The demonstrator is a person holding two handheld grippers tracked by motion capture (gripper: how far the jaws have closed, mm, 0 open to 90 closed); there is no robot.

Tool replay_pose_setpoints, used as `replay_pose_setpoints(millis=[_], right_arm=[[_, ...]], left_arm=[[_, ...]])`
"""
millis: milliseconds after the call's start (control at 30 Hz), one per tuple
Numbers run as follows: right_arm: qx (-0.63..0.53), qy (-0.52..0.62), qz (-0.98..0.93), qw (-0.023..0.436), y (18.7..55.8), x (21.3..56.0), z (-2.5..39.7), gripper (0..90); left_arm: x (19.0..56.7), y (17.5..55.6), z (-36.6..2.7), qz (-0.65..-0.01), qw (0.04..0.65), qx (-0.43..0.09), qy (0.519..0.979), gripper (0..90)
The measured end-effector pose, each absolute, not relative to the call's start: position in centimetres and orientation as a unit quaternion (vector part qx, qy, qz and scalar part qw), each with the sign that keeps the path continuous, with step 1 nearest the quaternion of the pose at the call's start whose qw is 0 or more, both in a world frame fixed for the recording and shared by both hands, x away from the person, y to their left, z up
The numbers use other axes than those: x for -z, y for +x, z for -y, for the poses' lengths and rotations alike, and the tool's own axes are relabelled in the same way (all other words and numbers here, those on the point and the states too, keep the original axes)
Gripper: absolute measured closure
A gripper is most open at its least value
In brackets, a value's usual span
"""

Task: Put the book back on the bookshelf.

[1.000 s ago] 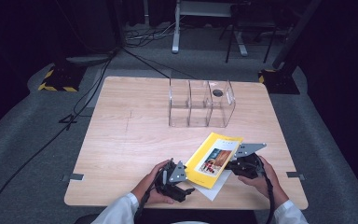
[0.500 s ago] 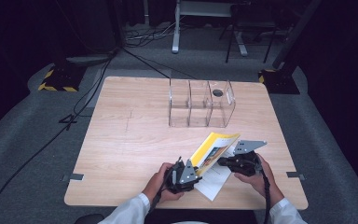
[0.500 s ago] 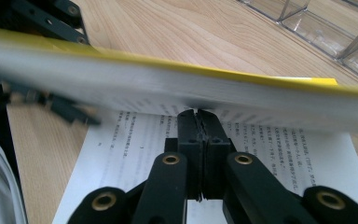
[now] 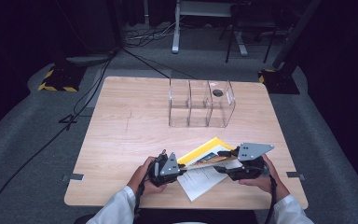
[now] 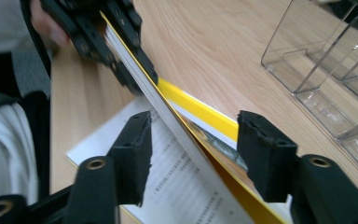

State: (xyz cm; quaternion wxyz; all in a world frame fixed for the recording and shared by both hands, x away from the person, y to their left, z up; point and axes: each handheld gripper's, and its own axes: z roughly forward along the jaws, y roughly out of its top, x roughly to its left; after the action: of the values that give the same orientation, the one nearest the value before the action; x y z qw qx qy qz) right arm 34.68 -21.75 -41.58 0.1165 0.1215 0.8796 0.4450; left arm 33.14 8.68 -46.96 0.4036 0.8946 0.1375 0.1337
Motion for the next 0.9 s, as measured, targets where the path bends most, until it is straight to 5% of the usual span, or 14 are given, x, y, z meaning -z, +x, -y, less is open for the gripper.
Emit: replay_pose_setpoints(millis=[333,700,900], right_arm=[[-0.362,0.124,-0.916,0.122,37.7,44.0,21.4,43.9],[-0.388,0.080,-0.906,0.149,37.2,46.1,21.4,72.0],[-0.394,0.079,-0.901,0.165,36.5,46.1,20.6,77.4]], left_arm=[[46.6,34.1,-12.4,-0.136,0.411,-0.096,0.896,78.5],[46.3,35.6,-15.2,-0.156,0.400,-0.091,0.899,71.4],[45.8,35.9,-15.7,-0.188,0.397,-0.102,0.893,61.0]])
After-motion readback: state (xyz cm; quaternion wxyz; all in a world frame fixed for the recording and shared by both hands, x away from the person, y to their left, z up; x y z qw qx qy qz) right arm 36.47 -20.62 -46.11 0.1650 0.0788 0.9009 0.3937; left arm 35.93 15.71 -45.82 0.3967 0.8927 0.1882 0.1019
